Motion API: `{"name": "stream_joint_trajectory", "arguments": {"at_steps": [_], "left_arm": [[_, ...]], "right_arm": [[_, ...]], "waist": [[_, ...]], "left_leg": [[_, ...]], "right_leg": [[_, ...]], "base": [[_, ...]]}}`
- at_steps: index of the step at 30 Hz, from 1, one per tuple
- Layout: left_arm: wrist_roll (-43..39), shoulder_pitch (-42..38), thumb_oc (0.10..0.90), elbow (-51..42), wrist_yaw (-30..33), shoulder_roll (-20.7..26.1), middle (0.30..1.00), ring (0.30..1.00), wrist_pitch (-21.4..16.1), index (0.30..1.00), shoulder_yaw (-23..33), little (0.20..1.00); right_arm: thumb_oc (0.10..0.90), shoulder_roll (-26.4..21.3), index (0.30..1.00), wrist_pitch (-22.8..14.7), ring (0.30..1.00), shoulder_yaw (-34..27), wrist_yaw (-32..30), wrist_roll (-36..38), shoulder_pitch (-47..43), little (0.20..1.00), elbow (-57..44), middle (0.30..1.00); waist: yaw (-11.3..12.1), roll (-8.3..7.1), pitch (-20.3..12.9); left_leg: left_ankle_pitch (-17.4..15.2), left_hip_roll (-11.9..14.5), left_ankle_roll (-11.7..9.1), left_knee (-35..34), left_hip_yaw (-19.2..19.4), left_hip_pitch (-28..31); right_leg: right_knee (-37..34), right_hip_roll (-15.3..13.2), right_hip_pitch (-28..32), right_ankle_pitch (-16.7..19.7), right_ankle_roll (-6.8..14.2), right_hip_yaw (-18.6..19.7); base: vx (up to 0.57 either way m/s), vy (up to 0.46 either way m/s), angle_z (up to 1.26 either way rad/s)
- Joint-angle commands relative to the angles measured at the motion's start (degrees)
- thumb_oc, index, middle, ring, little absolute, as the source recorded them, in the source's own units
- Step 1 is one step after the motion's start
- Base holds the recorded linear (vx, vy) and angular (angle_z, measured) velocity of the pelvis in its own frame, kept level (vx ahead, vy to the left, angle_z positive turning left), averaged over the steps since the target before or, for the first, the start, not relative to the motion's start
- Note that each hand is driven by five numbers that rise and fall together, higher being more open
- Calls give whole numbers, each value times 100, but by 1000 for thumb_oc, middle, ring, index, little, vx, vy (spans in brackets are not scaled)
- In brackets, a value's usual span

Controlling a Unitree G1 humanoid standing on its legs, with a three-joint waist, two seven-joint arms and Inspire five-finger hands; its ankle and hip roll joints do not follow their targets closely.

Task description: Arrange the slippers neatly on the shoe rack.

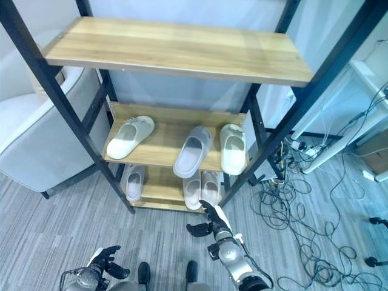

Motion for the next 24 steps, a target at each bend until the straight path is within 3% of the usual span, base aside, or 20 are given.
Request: {"name": "stream_joint_trajectory", "arguments": {"at_steps": [1,12,24], "left_arm": [[189,-401,800,177,-116,-177,900,900,-166,900,-79,900],[274,-276,800,77,-194,-181,900,900,-186,900,-112,900],[265,-118,800,10,-124,-268,900,900,-185,900,-109,900]], "right_arm": [[800,-189,900,-18,900,322,250,-107,292,900,-263,900],[800,-142,900,-191,900,731,618,502,-144,900,-1205,900],[800,-299,900,-412,900,840,587,807,-644,900,-2747,900]], "waist": [[21,156,-22],[149,190,-106],[248,215,-157]], "left_leg": [[-403,-122,-72,41,-476,-208],[-454,-111,-133,41,-584,-24],[-478,-84,-139,41,-623,66]], "right_leg": [[285,115,282,-847,184,-118],[101,91,594,-867,183,-299],[109,96,696,-922,160,-363]], "base": [[30,-42,7],[24,-13,4],[11,4,6]]}}
